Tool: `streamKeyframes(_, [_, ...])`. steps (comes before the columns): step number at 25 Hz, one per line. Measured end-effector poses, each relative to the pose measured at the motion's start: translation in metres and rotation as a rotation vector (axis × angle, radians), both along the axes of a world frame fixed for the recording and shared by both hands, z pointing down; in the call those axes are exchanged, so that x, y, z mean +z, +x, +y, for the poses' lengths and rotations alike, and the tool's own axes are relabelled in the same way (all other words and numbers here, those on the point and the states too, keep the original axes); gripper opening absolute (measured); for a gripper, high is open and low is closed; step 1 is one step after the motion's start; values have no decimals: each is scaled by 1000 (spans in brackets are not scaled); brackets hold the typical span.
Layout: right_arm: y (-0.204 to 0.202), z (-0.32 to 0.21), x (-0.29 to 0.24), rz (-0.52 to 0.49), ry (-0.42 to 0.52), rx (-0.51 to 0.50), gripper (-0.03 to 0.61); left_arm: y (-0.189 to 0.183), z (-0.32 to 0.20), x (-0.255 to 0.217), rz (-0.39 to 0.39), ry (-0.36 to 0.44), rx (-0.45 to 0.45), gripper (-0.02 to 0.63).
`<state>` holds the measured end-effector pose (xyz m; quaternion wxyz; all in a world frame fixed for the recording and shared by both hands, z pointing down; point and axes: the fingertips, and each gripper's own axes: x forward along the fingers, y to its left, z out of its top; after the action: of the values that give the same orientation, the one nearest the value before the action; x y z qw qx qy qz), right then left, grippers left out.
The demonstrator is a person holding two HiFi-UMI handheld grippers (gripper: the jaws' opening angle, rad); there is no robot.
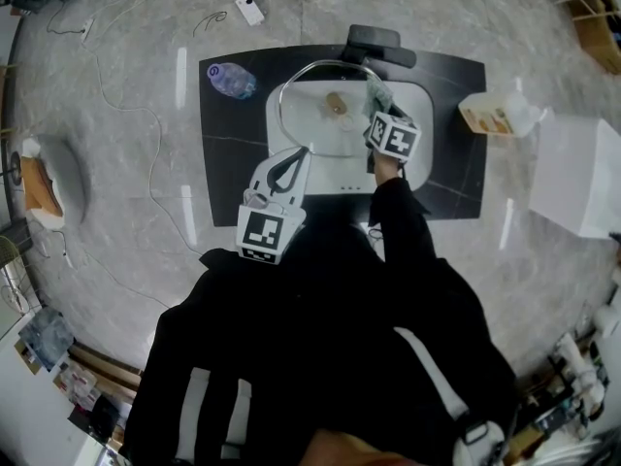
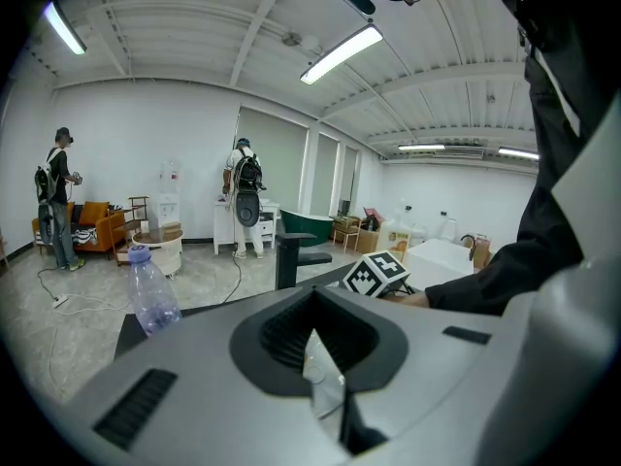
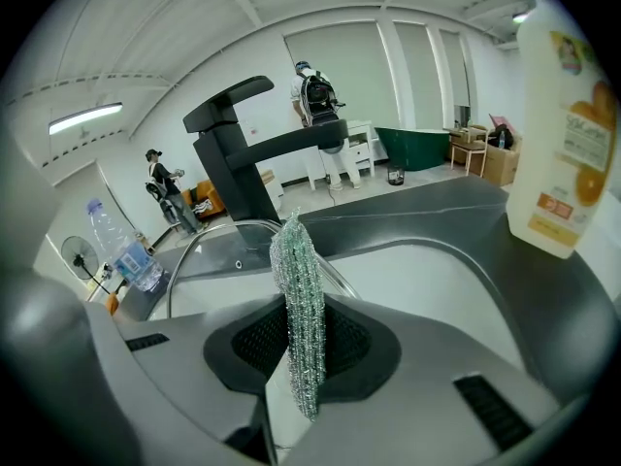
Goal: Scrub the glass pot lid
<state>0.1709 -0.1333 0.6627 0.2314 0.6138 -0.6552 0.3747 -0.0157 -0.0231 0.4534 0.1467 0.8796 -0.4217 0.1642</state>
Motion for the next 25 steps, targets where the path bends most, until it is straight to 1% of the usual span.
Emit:
streamKeyframes(5, [10,9,0,13,-7,12,63,-1,0,0,-17,13,16,2])
streamKeyframes(7, [10,12,-3,10,-2,7,63,-1,0,-2,-9,11,10,2])
streamKeyframes(9, [9,14,-7,2,12,0,61,0,-1,-3,-2,10,6,2])
streamKeyframes(12, [7,15,-17,-7,46,-10,63,-1,-2,-6,-15,28,13,2])
streamKeyframes(16, [11,15,-28,-31,75,10,63,-4,-4,-11,-9,36,-3,2])
streamKeyframes(18, [5,13,-31,-58,94,-5,62,-8,-3,-9,-12,32,-12,2])
streamKeyframes(21, [-14,11,-30,-129,127,-50,63,-15,-2,-5,-39,38,-10,2])
streamKeyframes(25, [-44,10,-31,-162,129,-106,63,-26,-2,-7,-38,39,-40,2])
